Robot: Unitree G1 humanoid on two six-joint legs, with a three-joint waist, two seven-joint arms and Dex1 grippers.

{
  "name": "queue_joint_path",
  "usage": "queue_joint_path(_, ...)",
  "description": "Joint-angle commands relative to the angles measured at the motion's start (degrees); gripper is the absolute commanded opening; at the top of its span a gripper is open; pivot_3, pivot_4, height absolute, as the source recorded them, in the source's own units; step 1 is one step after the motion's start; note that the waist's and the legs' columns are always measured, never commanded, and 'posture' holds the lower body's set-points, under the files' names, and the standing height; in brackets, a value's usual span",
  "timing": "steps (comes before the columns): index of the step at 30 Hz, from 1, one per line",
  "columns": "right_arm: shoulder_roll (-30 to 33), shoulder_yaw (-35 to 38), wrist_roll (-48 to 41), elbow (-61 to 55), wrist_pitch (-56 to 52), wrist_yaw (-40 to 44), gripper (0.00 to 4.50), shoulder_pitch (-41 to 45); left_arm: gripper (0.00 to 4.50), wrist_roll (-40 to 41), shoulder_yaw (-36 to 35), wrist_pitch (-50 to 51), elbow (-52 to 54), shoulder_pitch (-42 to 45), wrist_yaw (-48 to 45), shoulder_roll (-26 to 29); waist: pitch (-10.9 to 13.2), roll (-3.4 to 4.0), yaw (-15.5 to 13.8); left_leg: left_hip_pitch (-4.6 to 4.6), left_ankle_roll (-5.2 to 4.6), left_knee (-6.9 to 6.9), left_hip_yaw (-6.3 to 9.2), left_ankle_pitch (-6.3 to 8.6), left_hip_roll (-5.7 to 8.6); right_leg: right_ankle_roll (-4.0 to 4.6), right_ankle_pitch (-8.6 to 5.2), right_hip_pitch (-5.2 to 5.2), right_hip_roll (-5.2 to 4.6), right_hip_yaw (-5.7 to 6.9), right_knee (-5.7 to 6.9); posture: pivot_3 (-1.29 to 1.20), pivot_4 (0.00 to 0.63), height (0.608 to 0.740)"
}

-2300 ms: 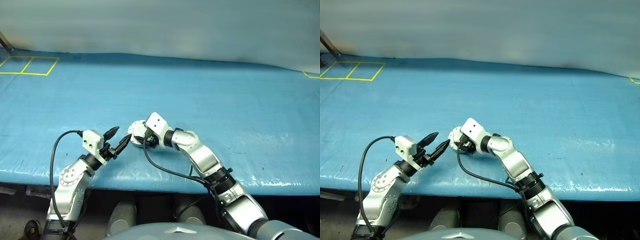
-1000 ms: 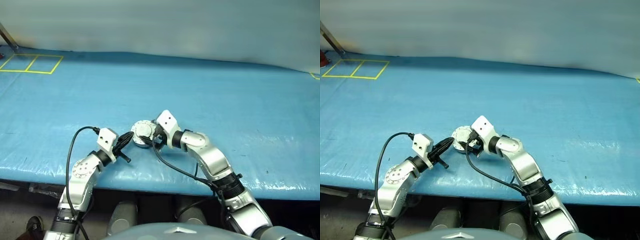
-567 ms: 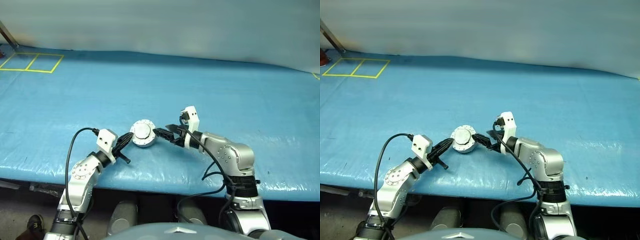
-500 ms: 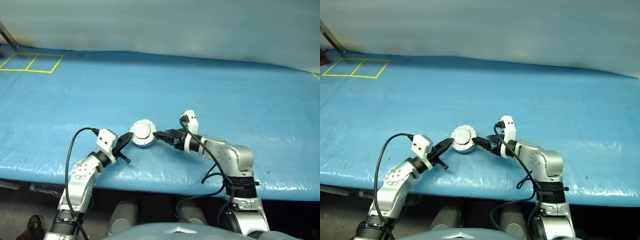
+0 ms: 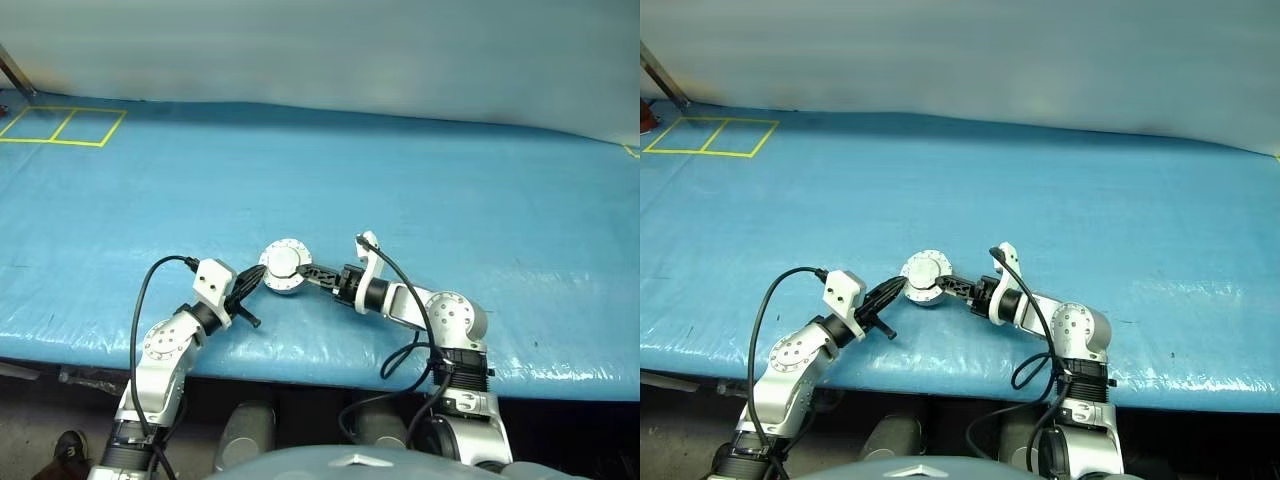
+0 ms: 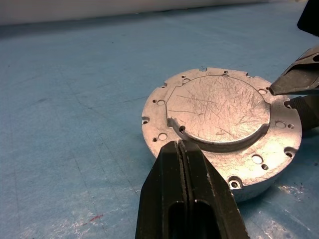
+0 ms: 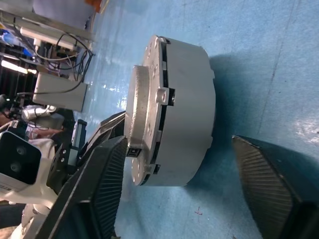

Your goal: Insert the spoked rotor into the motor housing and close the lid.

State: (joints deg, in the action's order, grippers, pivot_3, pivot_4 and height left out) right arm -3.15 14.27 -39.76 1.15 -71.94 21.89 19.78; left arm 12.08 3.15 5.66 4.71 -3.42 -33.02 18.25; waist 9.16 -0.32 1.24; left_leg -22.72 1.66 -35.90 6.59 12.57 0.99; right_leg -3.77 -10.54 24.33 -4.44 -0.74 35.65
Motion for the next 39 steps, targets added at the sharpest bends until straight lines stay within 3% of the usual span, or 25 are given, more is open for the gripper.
queue_joint_path(1,-0.1,0.4,-1.7,-0.5,-0.4,-1.0,2.50,1.2,0.00,-1.6,2.2,1.2,-1.5,-1.4,-0.1,-0.1,0.0,0.01,0.0,0.00,0.00,0.00,0.00,0.00,0.00,0.00,0.00,0.00,0.00,0.00,0.00,0.00,0.150,0.740)
queue_joint_path(5,0.3,-0.2,-2.0,-0.5,-0.2,-1.7,1.29,1.2,0.00,-1.6,2.2,1.1,-1.6,-1.4,-0.2,-0.1,-0.1,0.11,0.3,0.02,0.00,0.01,0.00,0.00,-0.01,0.00,0.00,0.00,0.00,0.00,0.00,0.00,0.150,0.740)
queue_joint_path(10,0.8,-0.4,-2.7,-0.8,0.1,-2.0,1.25,1.1,0.00,-0.7,1.5,1.7,-1.4,-1.2,0.1,-0.6,-0.1,0.12,0.3,0.03,-0.01,-0.02,-0.01,0.00,-0.01,0.00,0.00,-0.01,0.00,0.00,0.01,0.00,0.150,0.740)
queue_joint_path(16,-0.6,3.0,-5.1,0.0,0.1,-5.0,1.25,2.5,0.00,9.0,-3.7,5.4,2.3,-1.8,-0.1,-3.5,0.0,0.14,0.4,-0.02,-0.01,-0.01,0.00,-0.01,-0.01,0.00,0.00,0.03,0.00,0.00,0.01,0.00,0.150,0.740)
queue_joint_path(20,-3.5,8.1,-10.6,0.4,-0.1,-7.6,1.25,4.4,0.00,18.0,-10.8,7.0,4.2,-0.9,4.7,-8.6,0.1,0.04,0.5,-0.23,-0.02,-0.02,0.02,-0.01,-0.02,-0.01,0.01,0.18,0.01,0.01,0.02,0.00,0.150,0.740)
queue_joint_path(25,-6.2,13.4,-16.3,1.0,0.4,-11.5,1.25,7.2,0.00,25.8,-14.0,9.9,6.5,-1.5,4.7,-11.3,0.5,-0.11,0.9,-0.34,-0.03,-0.01,0.04,-0.02,-0.02,-0.03,0.03,0.25,0.05,0.01,0.01,0.00,0.150,0.740)
queue_joint_path(28,-7.0,14.5,-19.2,-0.1,1.4,-11.6,1.25,8.3,0.59,31.8,-14.7,12.1,8.4,-2.3,4.0,-13.4,0.6,-0.10,1.2,-0.35,-0.07,-0.01,0.03,0.01,-0.02,-0.03,0.03,0.26,0.06,0.02,-0.01,0.00,0.150,0.740)
queue_joint_path(39,-6.1,11.8,-26.3,-1.5,4.1,-11.4,1.25,9.2,4.31,46.8,-14.4,19.8,10.3,-1.5,6.9,-19.3,0.6,-0.11,1.8,-0.35,-0.11,-0.06,0.02,0.02,-0.03,-0.02,0.03,0.22,0.08,0.00,-0.03,0.00,0.150,0.740)
